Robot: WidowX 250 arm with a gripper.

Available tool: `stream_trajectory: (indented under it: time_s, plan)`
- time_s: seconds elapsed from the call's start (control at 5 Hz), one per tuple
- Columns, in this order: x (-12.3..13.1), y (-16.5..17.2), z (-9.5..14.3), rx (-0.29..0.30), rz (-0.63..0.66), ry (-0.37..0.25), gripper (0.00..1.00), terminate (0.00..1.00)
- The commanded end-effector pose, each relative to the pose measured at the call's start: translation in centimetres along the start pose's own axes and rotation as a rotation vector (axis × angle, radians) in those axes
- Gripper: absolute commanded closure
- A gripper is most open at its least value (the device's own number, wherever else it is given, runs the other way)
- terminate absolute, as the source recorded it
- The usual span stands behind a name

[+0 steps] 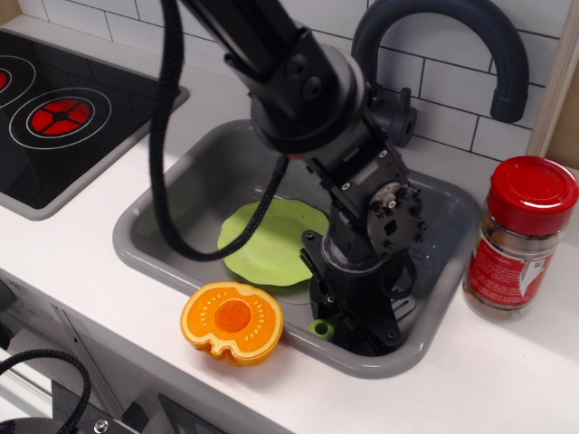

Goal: Put spatula on plate sink

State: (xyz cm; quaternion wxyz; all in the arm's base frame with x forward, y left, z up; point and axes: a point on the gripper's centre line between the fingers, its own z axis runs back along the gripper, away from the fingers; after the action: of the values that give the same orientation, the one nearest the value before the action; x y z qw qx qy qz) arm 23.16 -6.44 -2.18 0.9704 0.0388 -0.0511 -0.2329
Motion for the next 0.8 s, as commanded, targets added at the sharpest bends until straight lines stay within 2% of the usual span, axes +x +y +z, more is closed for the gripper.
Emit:
stream_trajectory:
  time_s: [0.0,0.2,0.4,0.6]
  plan:
    - [0.5,2.2,3.8,-0.016,0.077,-0.101,1.00,0.00]
    - [0.7,4.5,5.0,0.027,0.149,-0.153,1.00,0.00]
    - [0.1,7.4,4.7,0.062,0.195,-0.150,1.00,0.00]
    - [-1.7,10.6,4.6,0.084,0.226,-0.140,1.00,0.00]
